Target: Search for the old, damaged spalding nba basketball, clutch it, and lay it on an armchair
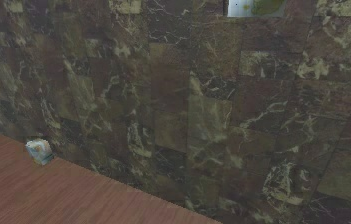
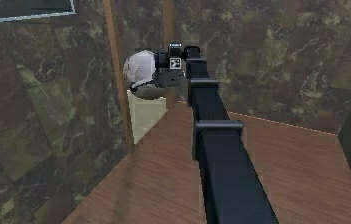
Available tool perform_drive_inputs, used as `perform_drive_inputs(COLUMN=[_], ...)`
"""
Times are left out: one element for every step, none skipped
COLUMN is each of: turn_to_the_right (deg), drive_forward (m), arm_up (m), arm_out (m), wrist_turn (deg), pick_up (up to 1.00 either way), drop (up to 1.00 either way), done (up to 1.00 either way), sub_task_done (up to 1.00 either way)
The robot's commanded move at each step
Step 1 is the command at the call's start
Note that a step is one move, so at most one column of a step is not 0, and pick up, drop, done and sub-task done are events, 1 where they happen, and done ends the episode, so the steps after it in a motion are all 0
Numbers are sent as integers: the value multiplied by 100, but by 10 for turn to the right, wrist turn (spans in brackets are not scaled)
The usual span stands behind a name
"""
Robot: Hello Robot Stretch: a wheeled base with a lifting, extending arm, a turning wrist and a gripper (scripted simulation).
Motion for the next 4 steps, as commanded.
perform_drive_inputs(turn_to_the_right=[0,0,0,0], drive_forward=[0,0,0,0], arm_up=[0,0,0,0], arm_out=[0,0,0,-44], wrist_turn=[-450,-450,-150,0], pick_up=[0,0,0,0], drop=[0,0,0,0], done=[0,0,0,0], sub_task_done=[0,0,0,0])
